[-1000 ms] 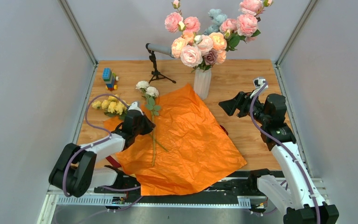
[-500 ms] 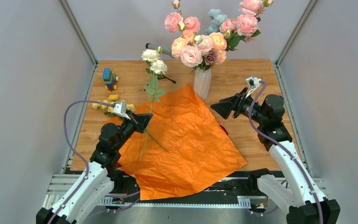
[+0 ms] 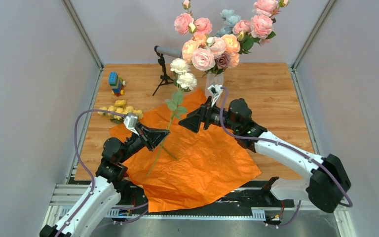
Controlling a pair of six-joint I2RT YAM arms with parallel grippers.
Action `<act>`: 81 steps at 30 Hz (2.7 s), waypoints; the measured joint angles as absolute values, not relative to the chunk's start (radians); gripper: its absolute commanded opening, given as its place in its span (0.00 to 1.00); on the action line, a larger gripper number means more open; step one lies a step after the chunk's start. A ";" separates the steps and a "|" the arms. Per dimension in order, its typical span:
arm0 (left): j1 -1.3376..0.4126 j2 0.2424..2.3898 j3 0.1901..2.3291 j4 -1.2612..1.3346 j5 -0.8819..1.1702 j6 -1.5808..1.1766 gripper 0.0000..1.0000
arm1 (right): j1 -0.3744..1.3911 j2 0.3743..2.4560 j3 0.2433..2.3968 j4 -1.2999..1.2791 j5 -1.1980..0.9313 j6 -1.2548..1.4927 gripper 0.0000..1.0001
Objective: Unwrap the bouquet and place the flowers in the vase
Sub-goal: Pick up the fake flower from the wrapping paper, then insert the fake flower into the vase.
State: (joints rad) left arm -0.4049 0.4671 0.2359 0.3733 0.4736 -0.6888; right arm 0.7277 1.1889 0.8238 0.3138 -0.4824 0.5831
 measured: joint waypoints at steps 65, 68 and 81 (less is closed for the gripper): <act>-0.117 0.857 0.907 -0.383 0.192 -0.234 1.00 | 0.767 0.900 1.158 -0.155 0.265 -0.030 0.00; -0.117 0.843 0.909 -0.384 0.132 -0.210 1.00 | 0.754 0.927 1.161 -0.101 0.367 -0.096 0.00; -0.117 0.805 0.816 -0.382 -0.047 -0.119 1.00 | 0.540 1.014 1.093 0.375 0.435 -0.134 0.00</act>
State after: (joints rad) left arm -0.1169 0.8051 0.8158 -0.3817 -0.0471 -0.1188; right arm 0.5396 1.0138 1.0927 0.3752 0.4347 -0.1341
